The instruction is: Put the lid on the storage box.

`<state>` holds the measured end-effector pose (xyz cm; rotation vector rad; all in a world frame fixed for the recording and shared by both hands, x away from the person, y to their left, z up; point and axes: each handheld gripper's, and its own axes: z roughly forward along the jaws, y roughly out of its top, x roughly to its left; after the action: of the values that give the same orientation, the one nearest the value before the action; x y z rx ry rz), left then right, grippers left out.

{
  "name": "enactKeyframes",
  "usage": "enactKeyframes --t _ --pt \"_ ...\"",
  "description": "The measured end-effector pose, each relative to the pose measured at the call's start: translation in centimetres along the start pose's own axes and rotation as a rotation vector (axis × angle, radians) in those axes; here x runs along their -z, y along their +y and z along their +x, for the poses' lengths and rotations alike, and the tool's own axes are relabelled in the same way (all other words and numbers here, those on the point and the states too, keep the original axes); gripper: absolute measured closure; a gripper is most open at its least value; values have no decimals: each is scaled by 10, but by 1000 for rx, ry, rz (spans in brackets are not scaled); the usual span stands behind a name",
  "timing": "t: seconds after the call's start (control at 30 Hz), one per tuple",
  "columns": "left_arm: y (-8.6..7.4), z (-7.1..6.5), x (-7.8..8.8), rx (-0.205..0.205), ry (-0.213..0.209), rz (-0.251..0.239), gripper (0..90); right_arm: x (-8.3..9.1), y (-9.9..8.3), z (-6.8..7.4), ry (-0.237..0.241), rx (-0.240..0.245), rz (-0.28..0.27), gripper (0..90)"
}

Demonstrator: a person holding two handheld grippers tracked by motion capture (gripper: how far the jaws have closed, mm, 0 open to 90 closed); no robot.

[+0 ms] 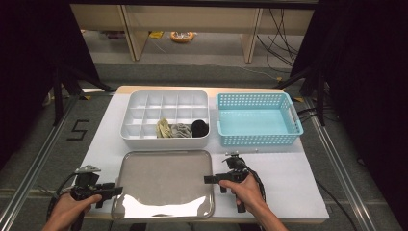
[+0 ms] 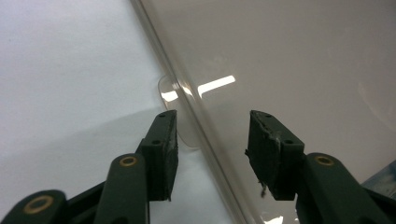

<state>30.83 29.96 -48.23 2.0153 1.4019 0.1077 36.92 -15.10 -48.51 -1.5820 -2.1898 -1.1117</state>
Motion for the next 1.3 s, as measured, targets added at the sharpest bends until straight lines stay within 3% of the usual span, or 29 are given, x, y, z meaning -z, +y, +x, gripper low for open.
enactKeyframes --t 0.03,0.1,0.13,0.2,0.27,0.33,0.43,0.53,0.6,0.63,0.67,0.7,0.73,0.77,0.8,0.87,0.9,0.97,1.17,1.23,1.27,1.3 --pt "0 0 -1 7 8 -7 531 0 -1 -1 14 -5 -11 414" --pt "-1 -1 -2 23 12 -24 538 1 -2 -1 -13 -62 -12 405" --pt "-1 -1 -2 24 14 -25 538 0 -3 -1 16 -55 -24 402" --pt "-1 -1 -2 21 15 -26 536 1 -4 1 23 -90 -20 397" --pt "-2 -1 -2 20 15 -28 535 0 -5 -3 27 -100 -57 402" --pt "-2 -1 0 -5 10 -7 534 3 -6 1 32 -220 -40 409" --pt "-1 -1 -1 -5 5 -7 527 6 -9 -2 74 -264 -50 433" --pt "-2 -1 0 1 11 -10 519 8 -9 -2 68 -250 -65 477" --pt "-2 -1 -1 3 1 -19 514 9 -10 -4 69 -200 -105 510" --pt "-2 -1 -1 3 2 -14 508 11 -10 -2 79 -233 -108 534" --pt "-3 -2 -1 3 3 -17 505 12 -10 -3 59 -212 -129 559" --pt "-3 -2 -1 4 4 -19 502 15 -11 -4 89 -200 -134 582" --pt "-3 -2 -1 3 8 -22 502 15 -11 -3 80 -210 -143 617" --pt "-3 -2 -1 0 6 -20 502 16 -12 0 117 -240 -133 675" --pt "-3 -3 -2 6 14 -25 501 15 -13 0 129 -215 -136 685" --pt "-3 -4 -3 14 14 -32 497 12 -12 6 87 -130 -140 679" --pt "-3 -3 -1 -11 10 -13 496 14 -11 10 81 -136 -124 678" --pt "-3 -2 -1 -12 6 -13 492 16 -8 13 78 -136 -102 679" --pt "-3 -3 -2 -1 -9 -21 443 20 -4 15 51 0 -118 679" --pt "-3 -4 -4 31 -4 -49 418 23 -4 20 25 21 -128 686" --pt "-3 -3 -3 25 -18 -37 411 24 -3 19 21 35 -128 695" --pt "-3 -3 -3 25 -18 -37 407 26 -4 18 43 30 -130 698"
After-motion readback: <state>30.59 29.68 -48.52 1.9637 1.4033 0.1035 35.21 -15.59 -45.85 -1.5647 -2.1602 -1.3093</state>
